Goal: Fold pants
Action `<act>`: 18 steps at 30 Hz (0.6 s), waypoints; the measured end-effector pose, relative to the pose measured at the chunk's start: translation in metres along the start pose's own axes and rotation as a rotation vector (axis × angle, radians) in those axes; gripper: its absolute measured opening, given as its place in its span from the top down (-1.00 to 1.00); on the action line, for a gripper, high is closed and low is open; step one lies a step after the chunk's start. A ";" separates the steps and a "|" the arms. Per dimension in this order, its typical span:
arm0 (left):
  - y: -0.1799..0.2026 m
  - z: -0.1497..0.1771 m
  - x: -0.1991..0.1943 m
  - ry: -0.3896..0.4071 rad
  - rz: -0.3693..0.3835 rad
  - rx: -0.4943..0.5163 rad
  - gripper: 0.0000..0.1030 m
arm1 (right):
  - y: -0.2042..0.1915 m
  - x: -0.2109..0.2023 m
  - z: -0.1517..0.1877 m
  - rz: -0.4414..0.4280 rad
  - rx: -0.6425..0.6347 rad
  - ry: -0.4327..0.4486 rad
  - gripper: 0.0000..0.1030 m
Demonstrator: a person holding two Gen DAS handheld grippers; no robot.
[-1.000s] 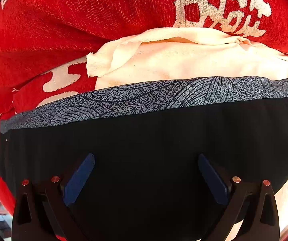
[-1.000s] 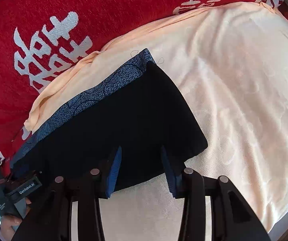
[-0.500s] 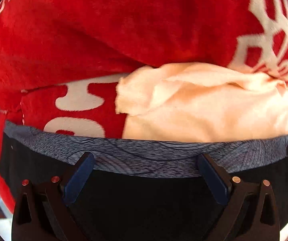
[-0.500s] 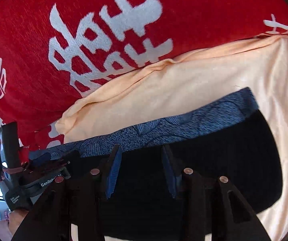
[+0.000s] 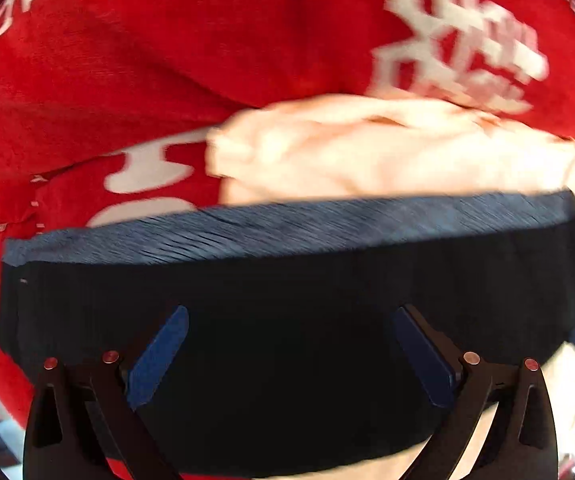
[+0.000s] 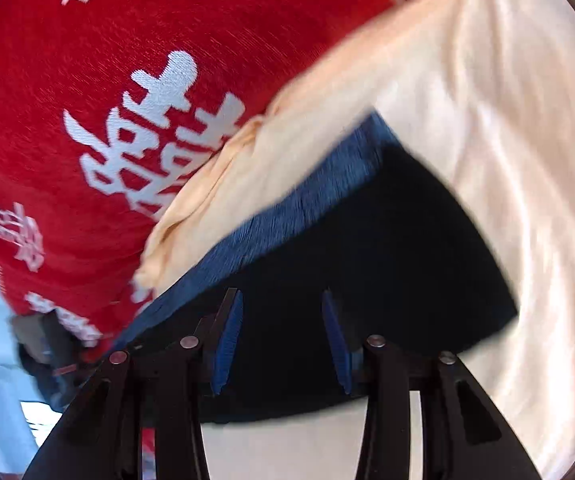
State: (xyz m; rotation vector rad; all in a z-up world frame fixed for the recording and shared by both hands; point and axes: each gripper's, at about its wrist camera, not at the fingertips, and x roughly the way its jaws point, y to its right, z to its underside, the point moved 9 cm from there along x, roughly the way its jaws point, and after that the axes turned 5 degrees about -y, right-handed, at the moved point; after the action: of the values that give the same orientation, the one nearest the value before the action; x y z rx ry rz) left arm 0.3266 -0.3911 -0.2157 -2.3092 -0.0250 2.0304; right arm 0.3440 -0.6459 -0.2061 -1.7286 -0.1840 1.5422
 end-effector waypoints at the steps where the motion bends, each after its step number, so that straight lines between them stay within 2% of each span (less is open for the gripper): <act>1: 0.010 0.003 0.003 -0.005 0.005 0.015 -1.00 | 0.007 -0.004 0.013 -0.044 0.046 0.003 0.11; 4: 0.033 0.021 0.022 -0.038 -0.006 0.047 -1.00 | 0.028 -0.015 0.035 -0.104 0.142 0.049 0.10; 6: 0.034 0.024 0.022 0.016 -0.005 0.023 -1.00 | 0.040 -0.015 0.043 -0.111 0.187 0.089 0.09; 10: 0.038 0.024 0.021 0.019 -0.005 0.044 -1.00 | 0.059 -0.011 0.033 -0.168 0.237 0.130 0.08; 14: 0.040 0.024 0.019 0.026 -0.018 0.049 -1.00 | 0.061 -0.009 0.020 -0.263 0.277 0.188 0.08; 18: 0.045 0.027 0.015 0.026 -0.023 0.028 -1.00 | 0.064 -0.012 0.010 -0.294 0.295 0.237 0.08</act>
State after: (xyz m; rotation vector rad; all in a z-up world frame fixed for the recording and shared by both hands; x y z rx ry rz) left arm 0.3005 -0.4342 -0.2363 -2.3071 -0.0210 1.9767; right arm 0.3076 -0.6919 -0.2366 -1.5547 -0.0804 1.0832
